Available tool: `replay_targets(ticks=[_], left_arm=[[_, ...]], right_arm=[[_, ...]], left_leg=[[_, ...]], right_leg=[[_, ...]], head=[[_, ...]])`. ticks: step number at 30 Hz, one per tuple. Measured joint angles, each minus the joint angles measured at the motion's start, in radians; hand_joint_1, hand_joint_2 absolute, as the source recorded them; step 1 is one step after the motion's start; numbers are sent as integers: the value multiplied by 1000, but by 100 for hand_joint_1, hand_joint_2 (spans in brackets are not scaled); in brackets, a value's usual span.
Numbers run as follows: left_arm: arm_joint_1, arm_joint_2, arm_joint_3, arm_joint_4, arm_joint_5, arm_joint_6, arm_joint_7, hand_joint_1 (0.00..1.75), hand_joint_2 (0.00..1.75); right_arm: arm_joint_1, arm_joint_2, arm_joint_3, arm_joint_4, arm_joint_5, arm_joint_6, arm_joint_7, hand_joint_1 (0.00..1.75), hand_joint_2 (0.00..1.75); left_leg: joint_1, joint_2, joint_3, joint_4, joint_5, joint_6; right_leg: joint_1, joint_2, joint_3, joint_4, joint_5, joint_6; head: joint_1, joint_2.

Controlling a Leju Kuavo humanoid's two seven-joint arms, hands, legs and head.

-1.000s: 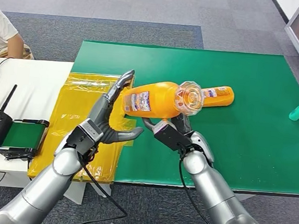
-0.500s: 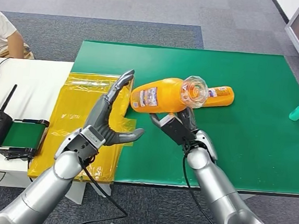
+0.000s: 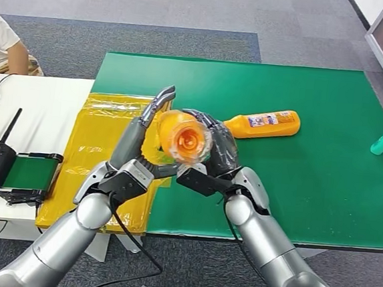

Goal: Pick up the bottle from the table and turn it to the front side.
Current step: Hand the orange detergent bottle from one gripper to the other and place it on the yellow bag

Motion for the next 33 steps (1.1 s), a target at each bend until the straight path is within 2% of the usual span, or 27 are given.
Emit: replay_targets(ticks=[11,15,29,31,33], left_arm=[[-1,-4,1,8,-15,9,3,0,175],[-1,-4,3,8,-15,9,4,175,175],[-1,-4,7,8,5,-6,8,175,175],[-1,-4,8,8,10,-6,6,175,175],[0,-4,9,8,15,-6,3,175,175]], right_arm=[[13,0,24,-26,36,-34,11,175,175],[20,0,32,-35,54,-50,15,175,175],[26,0,40,-45,41,-54,17,175,175],[26,0,40,-45,30,-50,17,140,175],[26,0,40,-45,13,-42,18,52,175]], left_leg=[[0,0,0,0,0,0],[0,0,0,0,0,0],[0,0,0,0,0,0],[0,0,0,0,0,0],[0,0,0,0,0,0]], right_leg=[[0,0,0,0,0,0],[0,0,0,0,0,0],[0,0,0,0,0,0],[0,0,0,0,0,0],[0,0,0,0,0,0]], head=[[0,0],[0,0],[0,0],[0,0],[0,0]])
